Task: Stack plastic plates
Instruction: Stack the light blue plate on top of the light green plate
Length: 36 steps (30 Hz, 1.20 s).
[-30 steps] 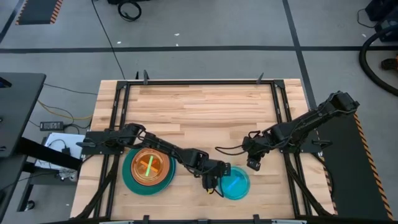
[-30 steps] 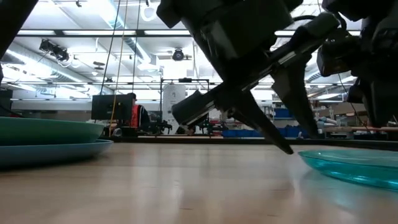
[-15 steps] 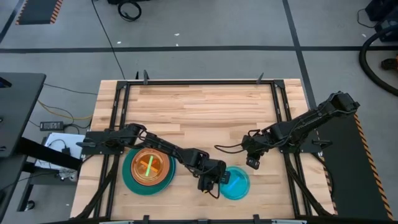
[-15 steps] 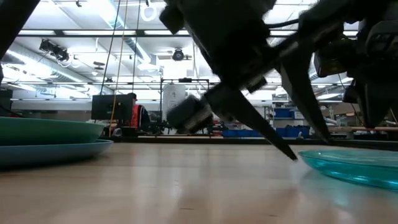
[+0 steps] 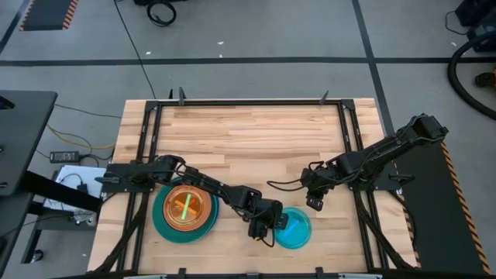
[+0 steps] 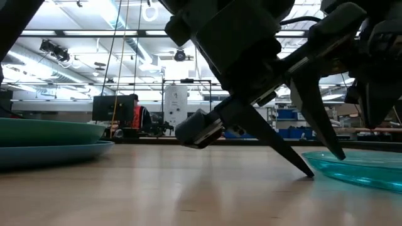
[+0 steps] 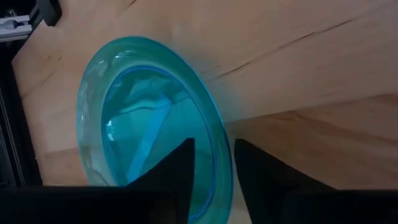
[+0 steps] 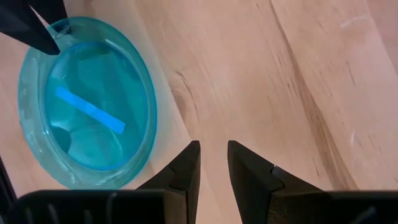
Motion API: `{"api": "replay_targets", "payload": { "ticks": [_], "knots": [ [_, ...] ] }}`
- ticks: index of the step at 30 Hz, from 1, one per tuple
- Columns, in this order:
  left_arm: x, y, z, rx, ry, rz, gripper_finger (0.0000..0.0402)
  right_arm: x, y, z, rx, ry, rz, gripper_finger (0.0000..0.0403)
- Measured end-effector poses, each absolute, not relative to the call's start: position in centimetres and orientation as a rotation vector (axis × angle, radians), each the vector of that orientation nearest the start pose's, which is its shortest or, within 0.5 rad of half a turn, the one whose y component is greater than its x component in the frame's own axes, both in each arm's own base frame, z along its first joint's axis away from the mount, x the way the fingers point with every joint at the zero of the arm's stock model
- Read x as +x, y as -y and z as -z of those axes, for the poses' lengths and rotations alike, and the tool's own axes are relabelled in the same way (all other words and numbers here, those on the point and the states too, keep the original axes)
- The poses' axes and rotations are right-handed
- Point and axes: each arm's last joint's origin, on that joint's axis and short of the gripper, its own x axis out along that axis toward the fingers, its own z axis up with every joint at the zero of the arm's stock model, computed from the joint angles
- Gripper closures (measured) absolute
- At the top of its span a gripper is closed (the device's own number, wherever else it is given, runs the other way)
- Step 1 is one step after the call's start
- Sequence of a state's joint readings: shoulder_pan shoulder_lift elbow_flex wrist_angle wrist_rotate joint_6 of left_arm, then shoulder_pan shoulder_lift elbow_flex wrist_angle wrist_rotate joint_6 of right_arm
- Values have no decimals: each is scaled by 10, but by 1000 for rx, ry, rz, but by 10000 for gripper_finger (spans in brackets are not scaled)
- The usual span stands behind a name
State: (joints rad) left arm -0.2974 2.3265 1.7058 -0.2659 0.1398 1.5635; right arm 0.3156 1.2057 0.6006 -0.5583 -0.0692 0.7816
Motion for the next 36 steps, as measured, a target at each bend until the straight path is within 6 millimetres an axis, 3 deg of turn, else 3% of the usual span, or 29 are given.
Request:
{"api": "replay_targets", "payload": {
  "ticks": [11,24,36],
  "knots": [
    [470,148,-124,1481,-422,1046,391,189,-64,-171,535,-1219,129,312],
    [462,152,-134,1485,-521,1007,398,188,-55,-176,501,-1194,130,312],
    [435,162,-192,1384,-681,853,400,176,-31,-198,388,-1051,187,312]
  ]
}}
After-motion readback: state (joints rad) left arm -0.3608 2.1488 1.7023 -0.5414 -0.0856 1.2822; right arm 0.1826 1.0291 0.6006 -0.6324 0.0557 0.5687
